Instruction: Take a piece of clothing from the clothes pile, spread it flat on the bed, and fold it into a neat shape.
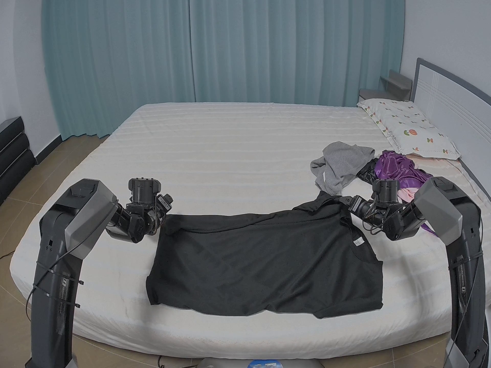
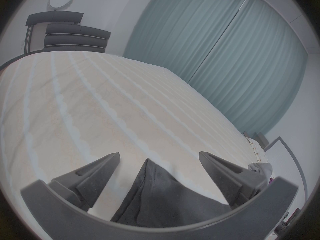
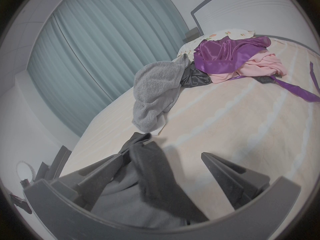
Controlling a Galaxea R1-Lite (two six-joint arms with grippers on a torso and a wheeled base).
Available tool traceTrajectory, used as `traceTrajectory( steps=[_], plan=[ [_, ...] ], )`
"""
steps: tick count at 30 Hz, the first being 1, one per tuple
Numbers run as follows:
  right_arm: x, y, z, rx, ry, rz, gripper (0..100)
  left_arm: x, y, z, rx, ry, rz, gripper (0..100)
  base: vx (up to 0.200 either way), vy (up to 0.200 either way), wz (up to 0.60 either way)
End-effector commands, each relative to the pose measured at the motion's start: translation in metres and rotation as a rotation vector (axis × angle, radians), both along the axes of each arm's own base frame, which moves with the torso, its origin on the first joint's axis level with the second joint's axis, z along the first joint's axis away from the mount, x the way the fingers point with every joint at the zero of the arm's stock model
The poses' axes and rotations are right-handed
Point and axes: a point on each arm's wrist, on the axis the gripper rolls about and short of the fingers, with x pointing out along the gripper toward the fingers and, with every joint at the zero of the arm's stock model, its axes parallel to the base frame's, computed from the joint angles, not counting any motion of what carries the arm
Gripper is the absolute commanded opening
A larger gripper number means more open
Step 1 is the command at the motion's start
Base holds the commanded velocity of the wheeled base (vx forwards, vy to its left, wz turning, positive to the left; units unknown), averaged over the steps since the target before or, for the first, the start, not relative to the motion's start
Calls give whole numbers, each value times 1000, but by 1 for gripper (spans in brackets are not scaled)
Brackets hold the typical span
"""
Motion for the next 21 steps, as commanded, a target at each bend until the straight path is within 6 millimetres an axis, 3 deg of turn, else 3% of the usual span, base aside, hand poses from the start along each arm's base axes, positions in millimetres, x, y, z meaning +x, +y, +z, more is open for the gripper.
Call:
traceTrajectory(
  steps=[1,5,7,8,9,13,14,16,20,21],
  plan=[
    [-28,-17,36,42,-8,24,100,-25,6,24,-3,30,-1,100,0,0,0],
    [-47,-28,39,45,-7,4,100,-45,8,36,-13,60,-15,100,0,0,0],
    [-69,-34,41,77,-6,-17,100,-68,7,45,-26,93,-21,100,0,0,0],
    [-70,-34,41,81,-5,-17,100,-70,7,45,-27,95,-20,100,0,0,0],
    [-84,-36,46,113,-8,-7,100,-85,7,50,-48,114,-26,100,0,0,0],
    [-109,-47,57,160,11,4,100,-113,1,57,-106,137,-60,100,0,0,0],
    [-109,-47,57,160,11,4,100,-113,1,57,-106,137,-60,100,0,0,0],
    [-134,-46,56,196,65,-14,100,-133,-2,55,-131,177,-56,100,0,0,0],
    [-153,-42,55,230,99,-27,100,-147,-8,50,-172,210,-59,100,0,0,0],
    [-165,-40,51,244,122,-32,100,-158,-13,45,-188,224,-76,100,-200,0,0]
  ],
)
